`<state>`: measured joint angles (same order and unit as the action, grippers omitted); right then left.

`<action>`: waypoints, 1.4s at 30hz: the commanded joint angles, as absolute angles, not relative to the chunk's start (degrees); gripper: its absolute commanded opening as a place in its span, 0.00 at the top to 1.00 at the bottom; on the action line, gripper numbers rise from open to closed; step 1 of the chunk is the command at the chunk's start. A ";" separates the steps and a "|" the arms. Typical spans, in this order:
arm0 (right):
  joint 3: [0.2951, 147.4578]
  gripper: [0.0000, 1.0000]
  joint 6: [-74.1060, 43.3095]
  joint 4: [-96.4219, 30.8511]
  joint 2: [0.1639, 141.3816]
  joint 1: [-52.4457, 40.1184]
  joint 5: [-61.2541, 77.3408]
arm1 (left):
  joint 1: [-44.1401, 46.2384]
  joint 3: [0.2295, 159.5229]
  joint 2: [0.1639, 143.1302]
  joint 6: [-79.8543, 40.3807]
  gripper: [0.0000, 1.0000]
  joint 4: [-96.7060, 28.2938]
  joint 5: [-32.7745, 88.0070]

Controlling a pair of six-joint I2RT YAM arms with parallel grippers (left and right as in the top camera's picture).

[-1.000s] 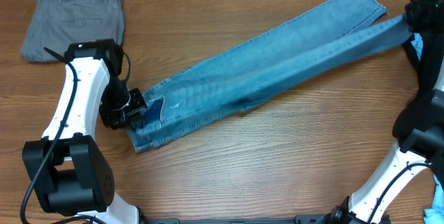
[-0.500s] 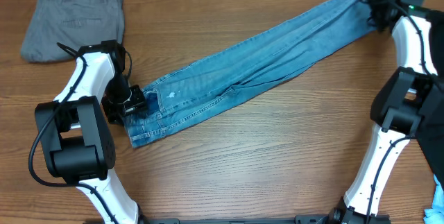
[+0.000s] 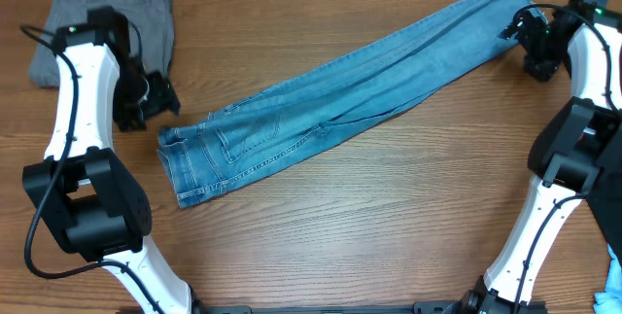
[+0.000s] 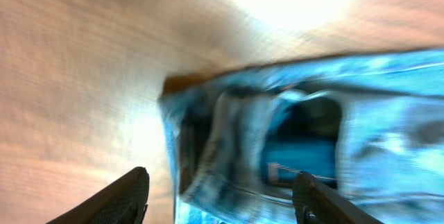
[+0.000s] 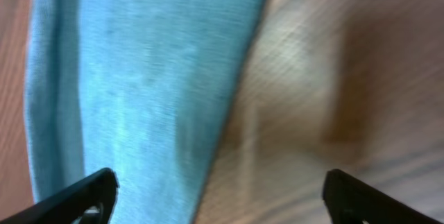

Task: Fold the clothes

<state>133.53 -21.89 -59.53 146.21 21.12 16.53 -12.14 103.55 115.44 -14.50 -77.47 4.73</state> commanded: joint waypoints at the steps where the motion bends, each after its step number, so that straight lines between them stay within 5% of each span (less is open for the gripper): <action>1: 131.79 0.10 -20.58 -56.86 145.01 18.68 17.23 | -12.14 109.69 115.59 -11.73 0.27 -78.11 8.25; 3: 129.60 0.22 -22.15 -54.52 145.05 18.22 17.28 | -12.14 111.50 115.59 -11.70 0.25 -78.19 9.06; 9: 122.56 0.35 -24.95 -47.18 145.10 16.40 18.37 | -12.12 112.95 115.59 -11.22 0.23 -79.55 10.24; 13: 120.79 0.79 -25.41 -42.06 145.10 15.33 22.35 | -11.92 112.95 115.61 -9.50 0.22 -81.25 10.44; 15: 121.03 0.95 -25.26 -40.82 144.92 15.27 23.07 | -11.92 112.95 115.61 -8.19 0.22 -82.26 10.39; 16: 121.75 0.96 -25.26 -41.45 144.62 15.40 22.70 | -11.94 112.95 115.61 -7.33 0.23 -83.02 10.39; 27: 126.32 0.96 -25.34 -70.96 135.09 20.88 -6.09 | -10.33 112.77 115.61 -2.70 0.23 -90.37 10.41; 28: 126.32 0.73 -25.39 -73.08 135.04 21.10 -6.46 | -9.98 112.62 115.61 -2.70 0.23 -90.32 10.39; 29: 126.32 0.34 -25.45 -75.59 135.02 21.37 -6.42 | -9.54 112.55 115.63 -2.68 0.23 -90.35 10.39; 30: 126.30 0.24 -26.02 -78.04 135.02 21.52 -6.48 | -8.82 112.53 115.85 -2.35 0.23 -90.35 10.31; 37: 128.09 0.21 -27.31 -79.79 135.00 21.74 -4.69 | -5.34 106.78 116.97 -1.69 0.29 -84.66 8.32; 38: 128.55 0.21 -25.98 -79.55 135.00 21.71 -3.46 | -4.95 105.06 116.97 -1.69 0.33 -83.22 8.05; 40: 129.80 0.21 -21.61 -78.54 135.00 21.71 0.86 | -4.49 100.25 116.99 -2.42 0.65 -79.13 6.52; 42: 130.63 0.21 -18.83 -77.67 135.00 21.69 3.88 | -4.51 96.49 116.99 -3.70 0.80 -74.63 4.29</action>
